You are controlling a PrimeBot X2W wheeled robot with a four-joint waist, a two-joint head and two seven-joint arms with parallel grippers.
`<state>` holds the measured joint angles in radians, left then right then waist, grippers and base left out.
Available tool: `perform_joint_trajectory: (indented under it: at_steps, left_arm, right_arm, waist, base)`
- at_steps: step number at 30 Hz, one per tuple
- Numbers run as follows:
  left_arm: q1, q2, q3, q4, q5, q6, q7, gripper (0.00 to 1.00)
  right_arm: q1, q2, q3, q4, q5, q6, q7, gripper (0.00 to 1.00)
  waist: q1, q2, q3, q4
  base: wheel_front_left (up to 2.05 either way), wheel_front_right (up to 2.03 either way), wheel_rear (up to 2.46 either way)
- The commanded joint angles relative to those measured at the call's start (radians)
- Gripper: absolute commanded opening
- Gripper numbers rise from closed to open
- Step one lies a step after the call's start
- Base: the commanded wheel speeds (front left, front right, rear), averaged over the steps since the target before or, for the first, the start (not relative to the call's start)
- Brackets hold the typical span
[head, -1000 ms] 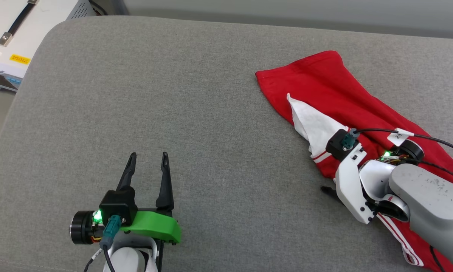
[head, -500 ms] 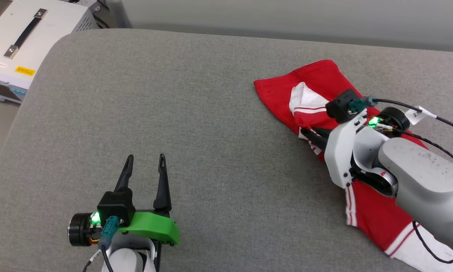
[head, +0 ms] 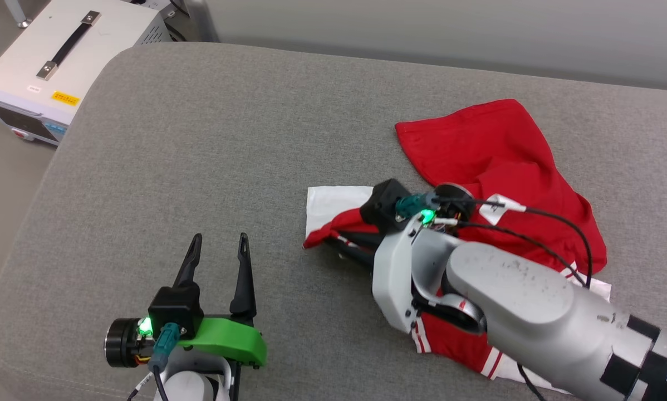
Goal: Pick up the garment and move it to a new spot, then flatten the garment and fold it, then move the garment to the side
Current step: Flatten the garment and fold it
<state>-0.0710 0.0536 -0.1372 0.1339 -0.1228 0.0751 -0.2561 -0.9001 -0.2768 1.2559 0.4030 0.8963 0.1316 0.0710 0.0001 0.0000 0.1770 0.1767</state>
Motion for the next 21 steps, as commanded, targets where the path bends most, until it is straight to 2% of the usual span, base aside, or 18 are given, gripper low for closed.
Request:
perform_joint_trajectory:
  at_steps: [1, 5, 9, 12, 16, 18, 19, 21]
  left_arm:
    - [0.008, -0.003, -0.001, 0.001, 0.002, 0.002, -0.006, 1.00]
    - [0.009, -0.003, 0.000, 0.003, 0.001, 0.002, -0.006, 1.00]
    - [0.008, -0.003, 0.001, 0.007, 0.001, 0.002, -0.006, 1.00]
    - [0.007, -0.003, 0.002, 0.008, -0.001, 0.003, -0.006, 1.00]
    - [0.009, -0.003, 0.004, 0.011, 0.000, 0.003, -0.006, 1.00]
    - [0.012, -0.003, 0.008, 0.014, 0.002, 0.003, -0.006, 1.00]
    - [0.013, -0.003, 0.010, 0.015, 0.003, 0.002, -0.006, 1.00]
    - [0.017, -0.003, 0.013, 0.017, 0.006, 0.000, -0.006, 1.00]
  right_arm:
    - [0.040, 0.006, 0.013, 0.002, -0.022, -0.001, 0.013, 0.00]
    - [0.157, 0.027, 0.023, -0.002, -0.076, -0.001, 0.114, 0.00]
    - [0.267, 0.018, 0.024, -0.008, -0.157, -0.001, 0.223, 0.00]
    - [0.321, 0.016, 0.024, -0.004, -0.190, -0.001, 0.263, 0.00]
    - [0.328, 0.020, 0.024, 0.005, -0.195, -0.001, 0.266, 0.00]
    - [0.314, 0.023, 0.024, 0.012, -0.193, -0.001, 0.230, 0.77]
    - [0.306, 0.024, 0.024, 0.017, -0.190, -0.001, 0.204, 1.00]
    - [0.285, 0.023, 0.024, 0.030, -0.185, -0.001, 0.129, 1.00]
  waist:
    - [-0.0001, 0.0000, 0.000, 0.011]
    - [-0.0001, 0.0000, 0.001, 0.023]
    - [-0.0001, 0.0000, 0.002, 0.027]
    - [-0.0001, 0.0000, 0.002, 0.024]
    - [-0.0001, 0.0000, -0.002, 0.013]
    - [-0.0001, 0.0000, -0.009, 0.004]
    - [-0.0001, 0.0000, -0.013, 0.001]
    - [-0.0001, 0.0000, -0.025, -0.006]
  base:
    - [0.00, 0.00, 0.00]
    - [0.00, 0.00, 0.00]
    - [0.00, 0.00, 0.00]
    - [0.00, 0.00, 0.00]
    - [0.00, 0.00, 0.00]
    - [0.00, 0.00, 0.00]
    - [0.00, 0.00, 0.00]
    - [0.00, 0.00, 0.00]
